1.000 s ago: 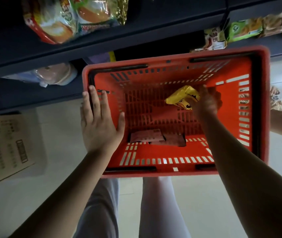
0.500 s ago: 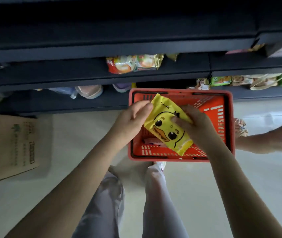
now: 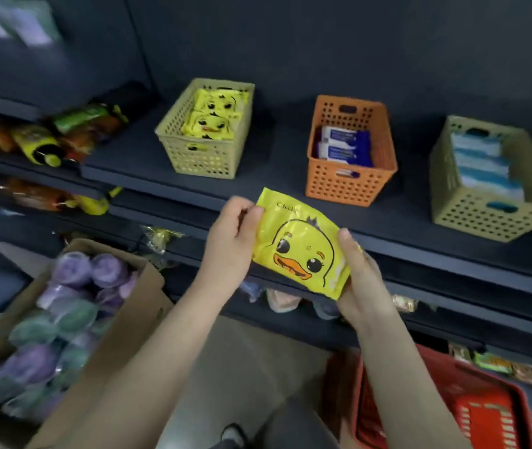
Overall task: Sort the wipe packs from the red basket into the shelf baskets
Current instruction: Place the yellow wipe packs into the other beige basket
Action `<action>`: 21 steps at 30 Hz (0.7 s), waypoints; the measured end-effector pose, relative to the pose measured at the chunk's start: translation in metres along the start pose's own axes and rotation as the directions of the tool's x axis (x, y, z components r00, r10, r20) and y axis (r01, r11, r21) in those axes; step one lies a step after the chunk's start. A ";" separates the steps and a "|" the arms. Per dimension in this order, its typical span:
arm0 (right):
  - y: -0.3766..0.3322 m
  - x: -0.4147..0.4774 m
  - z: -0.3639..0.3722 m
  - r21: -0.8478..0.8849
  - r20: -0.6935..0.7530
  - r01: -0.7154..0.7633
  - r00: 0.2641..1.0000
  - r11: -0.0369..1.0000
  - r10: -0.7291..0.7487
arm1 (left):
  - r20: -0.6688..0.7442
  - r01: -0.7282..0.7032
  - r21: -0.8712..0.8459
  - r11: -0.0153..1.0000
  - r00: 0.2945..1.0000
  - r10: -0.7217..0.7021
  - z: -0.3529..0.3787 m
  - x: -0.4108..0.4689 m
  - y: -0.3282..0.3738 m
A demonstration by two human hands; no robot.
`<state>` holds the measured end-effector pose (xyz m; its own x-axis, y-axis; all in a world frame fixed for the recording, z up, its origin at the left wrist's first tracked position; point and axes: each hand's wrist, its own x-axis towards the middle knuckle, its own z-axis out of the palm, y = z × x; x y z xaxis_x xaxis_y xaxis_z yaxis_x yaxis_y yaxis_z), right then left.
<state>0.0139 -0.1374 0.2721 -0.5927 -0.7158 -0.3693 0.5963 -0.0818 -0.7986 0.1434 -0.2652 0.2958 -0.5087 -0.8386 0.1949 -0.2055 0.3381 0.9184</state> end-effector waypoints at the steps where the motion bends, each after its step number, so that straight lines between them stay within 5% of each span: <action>1: -0.002 0.009 0.017 0.073 0.068 -0.006 0.998 0.997 0.001 | -0.050 -0.010 -0.006 1.000 0.999 0.010 -0.013 0.014 0.001; 6: -0.022 0.065 0.088 -0.097 0.180 -0.017 0.983 0.995 0.034 | -0.172 -0.039 -0.027 0.999 0.985 0.033 -0.053 0.079 0.003; 17: -0.061 0.213 0.183 -0.314 0.160 0.276 0.958 0.908 -0.236 | -0.327 0.033 0.167 0.985 0.945 0.023 -0.084 0.238 -0.044; 21: -0.076 0.252 0.209 -0.321 0.120 0.299 0.954 0.899 -0.274 | -0.253 0.046 0.000 0.999 0.966 -0.044 -0.094 0.283 -0.055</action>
<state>-0.0673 -0.4568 0.3387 -0.6643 -0.7436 -0.0763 0.1849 -0.0645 -0.9806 0.0895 -0.5617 0.3326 -0.2712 -0.9335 0.2347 -0.2286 0.2993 0.9264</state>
